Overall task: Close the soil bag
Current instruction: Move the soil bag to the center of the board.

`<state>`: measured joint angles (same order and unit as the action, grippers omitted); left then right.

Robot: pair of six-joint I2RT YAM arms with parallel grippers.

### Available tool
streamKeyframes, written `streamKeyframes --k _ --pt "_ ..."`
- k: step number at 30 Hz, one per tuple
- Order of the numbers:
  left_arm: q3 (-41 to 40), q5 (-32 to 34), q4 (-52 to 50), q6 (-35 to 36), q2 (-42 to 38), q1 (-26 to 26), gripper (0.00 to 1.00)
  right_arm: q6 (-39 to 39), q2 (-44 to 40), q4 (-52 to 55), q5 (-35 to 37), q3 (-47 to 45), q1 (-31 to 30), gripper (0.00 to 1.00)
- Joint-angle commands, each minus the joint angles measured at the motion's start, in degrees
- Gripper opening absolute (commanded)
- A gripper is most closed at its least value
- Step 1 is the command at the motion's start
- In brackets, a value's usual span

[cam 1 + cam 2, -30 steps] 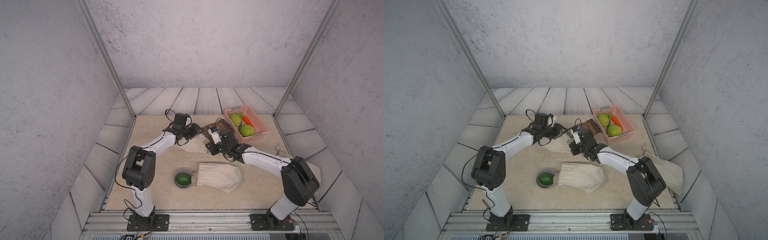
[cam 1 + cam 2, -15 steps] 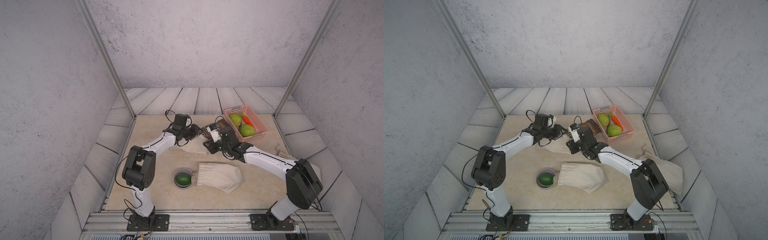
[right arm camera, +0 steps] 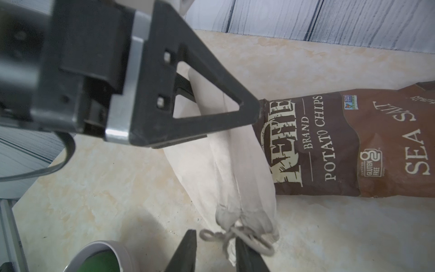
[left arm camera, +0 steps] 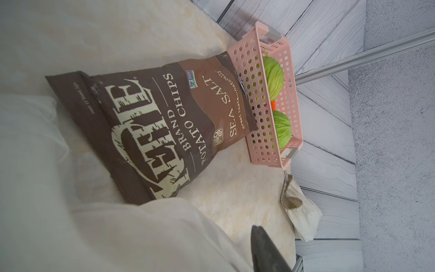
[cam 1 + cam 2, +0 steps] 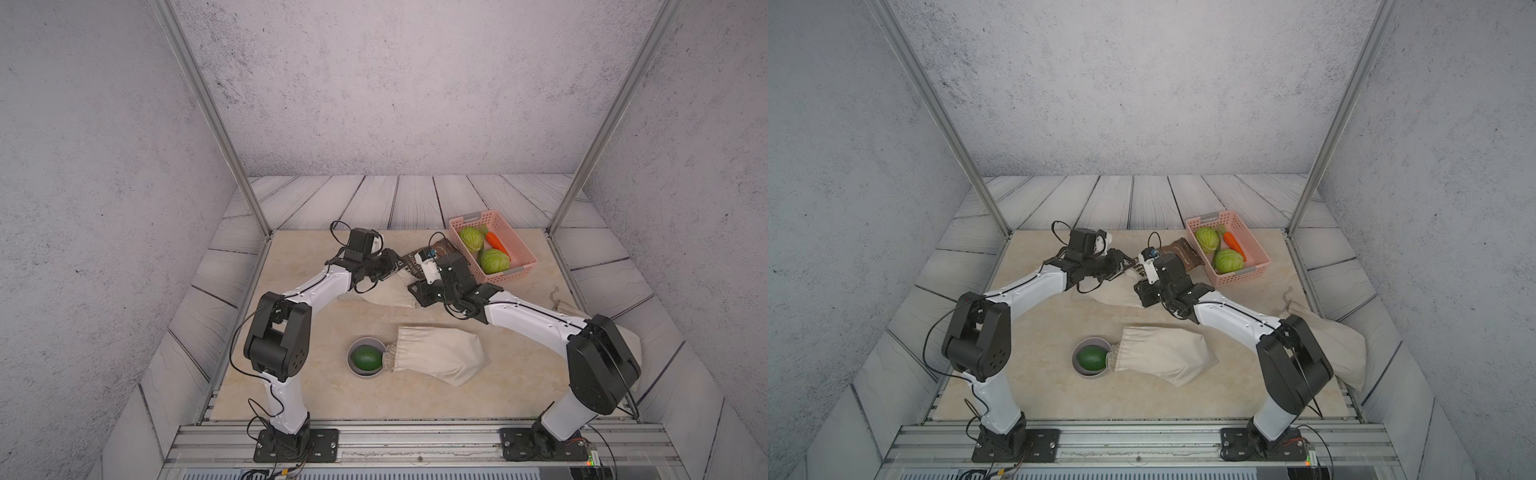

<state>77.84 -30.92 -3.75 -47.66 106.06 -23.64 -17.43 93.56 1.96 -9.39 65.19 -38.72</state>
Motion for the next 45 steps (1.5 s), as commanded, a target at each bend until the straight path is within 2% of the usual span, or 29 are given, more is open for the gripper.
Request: streamKeyframes --k 1,6,11,21,26,29,33,37,40,43,45 --pt "-0.5 -0.2 1.3 -0.4 -1.9 -0.3 0.39 -0.2 0.8 0.2 0.7 0.3 -0.3 0.26" --pt "-0.8 -0.5 2.0 -1.0 -2.0 -0.3 0.39 -0.3 1.4 -0.1 0.9 -0.4 -0.3 0.23" --pt "-1.1 0.2 2.0 -0.8 -2.2 -0.3 0.39 0.2 0.6 -0.1 0.8 -0.4 -0.3 0.0" --pt "-1.4 10.5 -5.1 5.3 0.0 0.1 0.4 6.2 -8.8 9.1 2.2 3.8 -0.3 0.0" --pt "-2.9 10.0 -4.5 5.1 0.0 2.7 0.4 9.5 -12.3 13.5 3.1 7.9 -0.3 0.0" --pt "-4.3 12.6 -5.1 7.9 -3.3 3.7 0.42 10.6 -13.7 13.1 3.5 9.2 -0.4 0.0" --pt "-8.7 15.9 -2.1 13.7 -12.0 3.6 0.58 11.4 -13.1 10.3 2.4 10.1 -0.3 0.0" --pt "-18.4 18.0 7.9 19.2 -23.9 2.9 0.74 11.2 -12.1 10.5 1.0 12.2 -0.3 0.0" --pt "-24.9 16.7 16.6 26.6 -31.2 1.0 0.86 10.7 -12.1 10.0 0.6 12.5 -0.2 0.0" --pt "-29.4 15.4 22.8 33.8 -36.0 -1.9 0.9 10.3 -12.2 10.3 0.1 12.8 -0.3 0.0" --pt "-30.2 14.3 23.5 37.7 -37.0 -3.7 0.9 10.1 -12.4 10.3 -0.2 12.8 -0.3 0.0"
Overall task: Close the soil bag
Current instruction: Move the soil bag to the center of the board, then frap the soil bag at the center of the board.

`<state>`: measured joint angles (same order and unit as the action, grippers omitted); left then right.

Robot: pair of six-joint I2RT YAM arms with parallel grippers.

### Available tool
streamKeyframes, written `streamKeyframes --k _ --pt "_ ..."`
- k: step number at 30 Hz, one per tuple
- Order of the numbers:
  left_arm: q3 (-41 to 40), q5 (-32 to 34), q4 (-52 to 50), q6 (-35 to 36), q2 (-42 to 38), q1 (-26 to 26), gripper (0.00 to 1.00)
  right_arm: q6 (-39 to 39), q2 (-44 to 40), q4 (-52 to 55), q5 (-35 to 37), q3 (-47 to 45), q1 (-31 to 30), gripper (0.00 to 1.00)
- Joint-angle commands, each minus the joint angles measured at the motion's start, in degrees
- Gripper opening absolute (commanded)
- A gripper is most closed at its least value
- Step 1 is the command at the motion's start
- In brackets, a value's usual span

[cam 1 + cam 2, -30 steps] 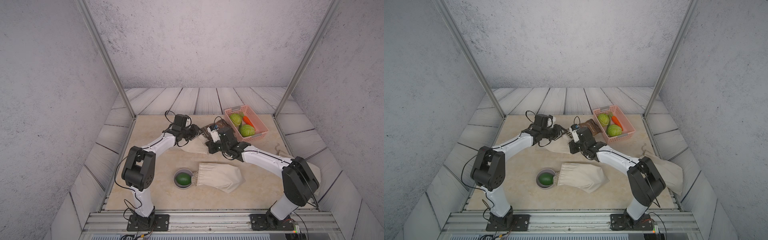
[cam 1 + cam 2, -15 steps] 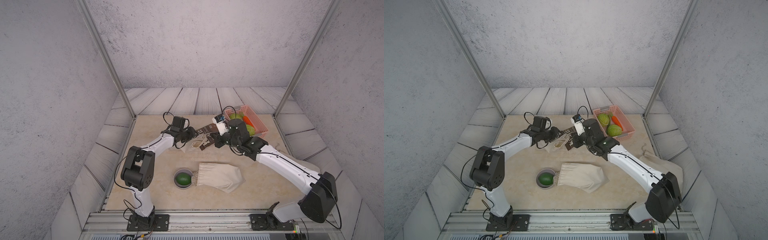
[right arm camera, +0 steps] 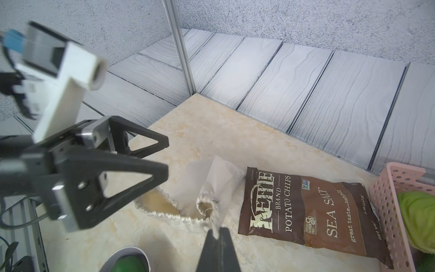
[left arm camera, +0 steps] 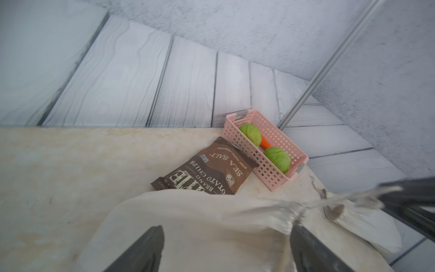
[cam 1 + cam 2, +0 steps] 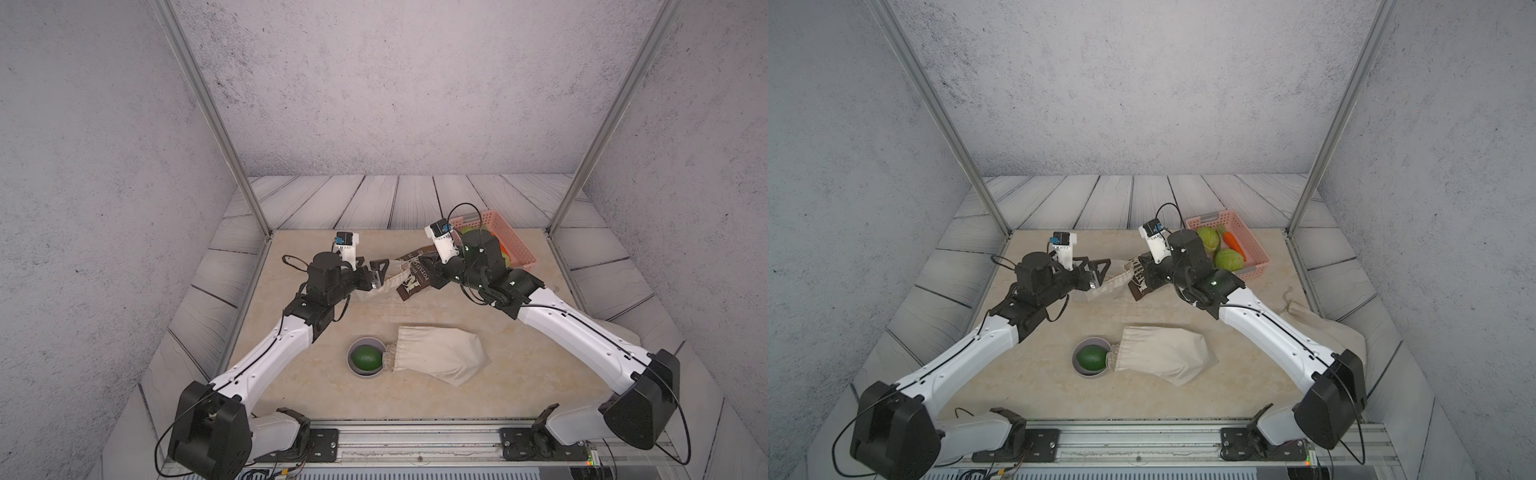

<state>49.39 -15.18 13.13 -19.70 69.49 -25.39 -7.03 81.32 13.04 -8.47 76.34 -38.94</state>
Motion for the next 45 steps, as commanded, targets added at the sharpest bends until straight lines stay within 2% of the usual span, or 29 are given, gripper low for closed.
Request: streamKeyframes --k 1,3,7,10,12,14,20,22,27,30,34,37,41,45 --pt "-1.6 -1.7 6.2 11.9 -0.5 -2.9 0.9 -0.5 -0.4 -0.9 -1.2 1.6 -0.1 0.0" --pt "-0.8 -1.2 4.8 16.1 0.1 -5.1 0.89 -0.8 -0.6 -1.0 -1.6 1.5 -0.1 0.0" --pt "2.1 4.2 4.0 23.6 3.2 -9.5 0.87 -1.6 -1.2 -1.6 -2.3 0.8 -0.1 0.0" --pt "4.8 6.1 3.4 26.2 6.0 -11.0 0.82 -2.1 -1.3 -1.8 -2.4 0.3 -0.1 0.0" --pt "6.0 7.2 3.7 27.1 7.9 -11.4 0.75 -2.3 -1.3 -1.8 -2.7 0.3 -0.1 0.0" --pt "7.4 8.2 4.1 27.9 9.7 -11.7 0.64 -2.4 -1.3 -1.8 -3.0 0.3 -0.1 0.0" --pt "10.7 12.7 3.7 27.7 13.4 -12.1 0.18 -1.3 -2.4 -1.3 -1.4 -0.4 -0.1 0.0" --pt "10.7 14.6 2.5 27.4 14.1 -12.1 0.11 -0.6 -3.5 -1.3 0.5 -1.2 -0.1 0.0" --pt "7.5 22.2 -1.1 26.0 15.6 -12.1 0.1 1.5 -8.1 -1.8 8.6 -3.1 0.1 0.0" --pt "6.4 33.0 -6.0 21.1 16.0 -12.1 0.19 3.3 -10.9 -2.1 13.4 -4.0 0.2 0.0" --pt "5.2 46.5 -12.1 15.1 16.1 -12.1 0.19 5.5 -13.9 -1.1 20.0 -4.4 1.0 0.0" --pt "6.4 53.8 -16.6 11.8 18.0 -12.0 0.19 6.5 -17.0 -1.2 24.3 -5.5 2.6 0.0" --pt "9.7 57.8 -22.7 8.0 22.2 -11.2 0.19 5.8 -21.2 -0.5 26.8 -7.1 6.5 0.0" --pt "10.2 57.2 -25.4 4.1 24.5 -8.6 0.16 3.4 -24.0 0.3 25.9 -8.5 10.0 0.0"
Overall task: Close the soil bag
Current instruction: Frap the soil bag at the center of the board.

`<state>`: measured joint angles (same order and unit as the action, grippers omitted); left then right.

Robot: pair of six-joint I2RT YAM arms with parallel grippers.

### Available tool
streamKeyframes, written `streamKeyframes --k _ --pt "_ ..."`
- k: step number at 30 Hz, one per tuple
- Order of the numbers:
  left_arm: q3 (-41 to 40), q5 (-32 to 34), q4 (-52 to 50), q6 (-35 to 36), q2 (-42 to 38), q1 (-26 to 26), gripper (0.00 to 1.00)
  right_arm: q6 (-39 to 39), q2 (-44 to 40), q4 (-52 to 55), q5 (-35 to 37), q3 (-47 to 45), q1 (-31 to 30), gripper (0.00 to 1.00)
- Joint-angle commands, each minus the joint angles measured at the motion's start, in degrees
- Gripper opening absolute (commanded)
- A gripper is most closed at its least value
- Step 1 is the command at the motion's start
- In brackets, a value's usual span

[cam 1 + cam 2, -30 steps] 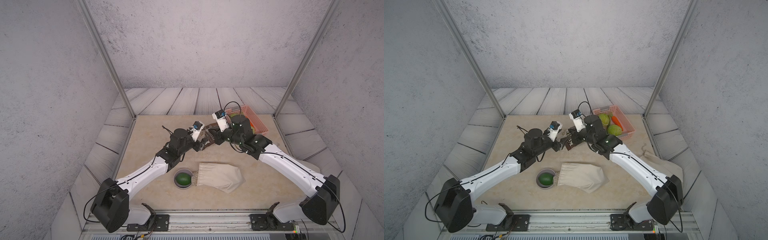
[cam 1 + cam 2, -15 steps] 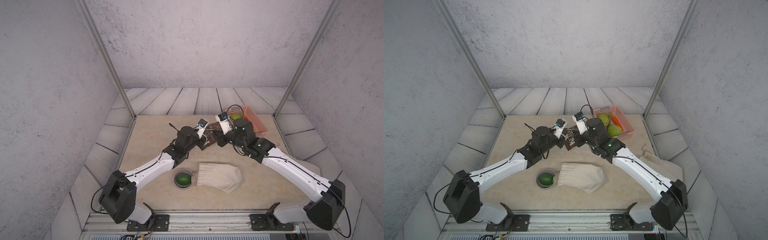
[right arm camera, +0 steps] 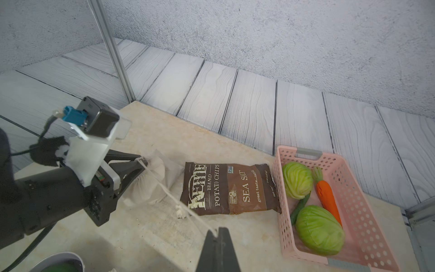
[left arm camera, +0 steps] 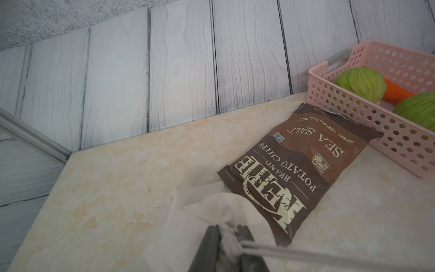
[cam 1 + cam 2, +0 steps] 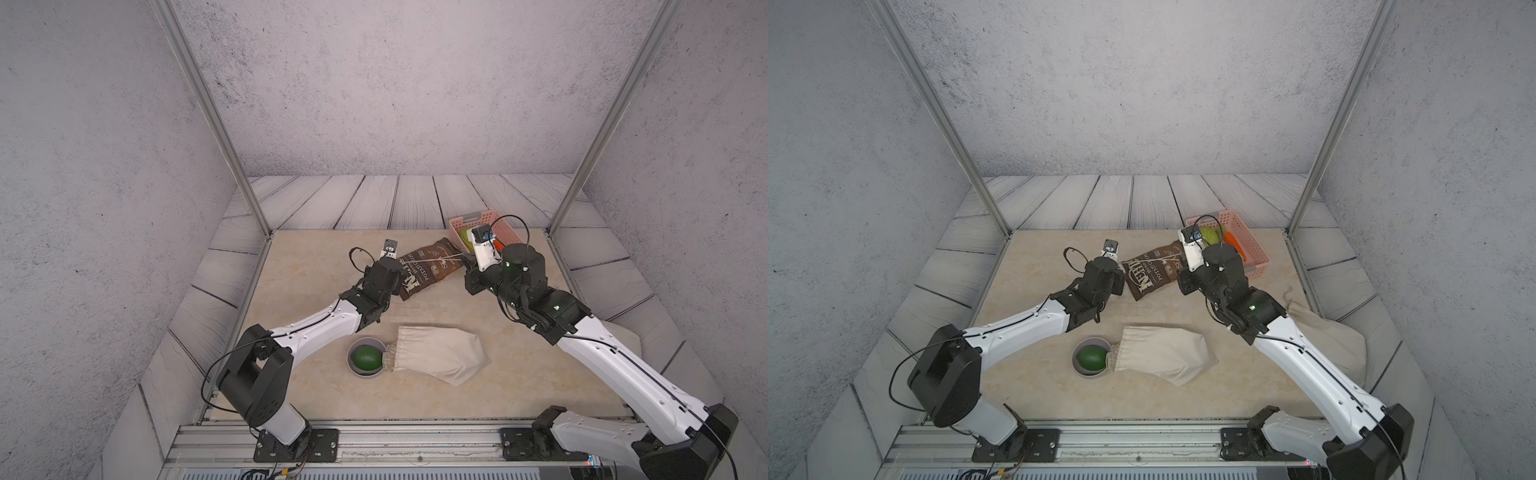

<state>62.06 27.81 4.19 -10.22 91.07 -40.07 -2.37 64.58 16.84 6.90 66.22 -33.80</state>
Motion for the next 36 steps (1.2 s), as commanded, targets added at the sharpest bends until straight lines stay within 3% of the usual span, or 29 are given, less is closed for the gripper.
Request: streamKeyframes --k 1,9,11,15,18,22,28,32,36 --pt "-2.9 13.4 -16.7 -6.3 3.0 7.0 0.16 -1.6 -7.3 -3.4 9.5 1.2 5.2 0.0" --pt "-7.1 9.5 -14.2 -6.8 -0.3 12.7 0.18 -1.6 -6.7 -3.4 8.9 0.7 5.8 0.0" --pt "-9.4 5.1 -9.2 -2.9 -2.6 12.6 0.15 -0.8 -5.9 -3.2 8.4 0.5 6.0 0.0" --pt "-12.5 -7.6 -1.1 2.7 -9.3 11.3 0.0 0.7 -2.2 -1.1 2.8 -1.2 5.9 0.0" --pt "-13.7 -18.4 3.0 5.8 -13.5 11.1 0.0 0.6 -0.3 -3.3 -4.0 -5.4 5.9 0.0" --pt "-13.2 -25.7 3.6 8.4 -15.5 11.1 0.0 1.6 1.6 -10.7 -13.9 -12.4 5.9 0.0" --pt "-11.9 -29.3 1.5 11.2 -15.2 11.0 0.0 4.4 5.7 -19.3 -26.5 -16.5 5.2 0.52" --pt "-10.5 -30.8 -0.7 11.5 -14.9 10.9 0.0 4.8 9.9 -28.5 -31.6 -16.7 3.0 0.66" --pt "-10.1 -33.1 -1.2 11.8 -14.9 10.7 0.0 5.2 15.9 -32.3 -34.2 -13.4 0.6 0.7"
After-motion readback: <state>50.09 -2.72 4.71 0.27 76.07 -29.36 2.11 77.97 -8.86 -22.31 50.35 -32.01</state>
